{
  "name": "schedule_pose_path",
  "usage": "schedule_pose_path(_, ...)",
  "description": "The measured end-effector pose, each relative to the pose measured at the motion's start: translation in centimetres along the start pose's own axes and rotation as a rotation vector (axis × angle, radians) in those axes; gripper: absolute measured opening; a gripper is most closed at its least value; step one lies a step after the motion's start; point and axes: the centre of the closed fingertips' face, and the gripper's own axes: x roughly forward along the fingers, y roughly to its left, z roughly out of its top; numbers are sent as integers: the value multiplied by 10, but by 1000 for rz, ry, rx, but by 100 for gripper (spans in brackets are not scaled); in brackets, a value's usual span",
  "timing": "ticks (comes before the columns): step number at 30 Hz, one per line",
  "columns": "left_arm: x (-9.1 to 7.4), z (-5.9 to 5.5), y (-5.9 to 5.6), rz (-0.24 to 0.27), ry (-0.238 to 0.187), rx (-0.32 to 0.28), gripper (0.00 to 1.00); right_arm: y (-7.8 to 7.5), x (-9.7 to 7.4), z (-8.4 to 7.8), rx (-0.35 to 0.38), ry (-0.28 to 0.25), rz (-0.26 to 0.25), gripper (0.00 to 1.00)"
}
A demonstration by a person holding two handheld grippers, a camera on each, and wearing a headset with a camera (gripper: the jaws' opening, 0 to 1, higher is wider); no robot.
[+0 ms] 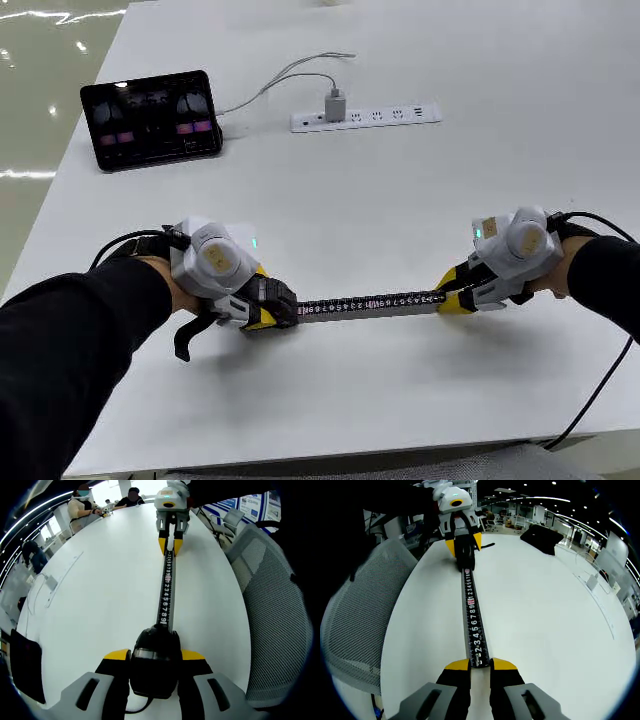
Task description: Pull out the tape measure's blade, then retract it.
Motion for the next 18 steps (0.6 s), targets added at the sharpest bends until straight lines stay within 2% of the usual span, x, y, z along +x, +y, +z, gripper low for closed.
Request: schedule_pose_path(18, 1, 1, 0, 3, 3, 2, 31, 0, -6, -4, 5, 10, -4, 10)
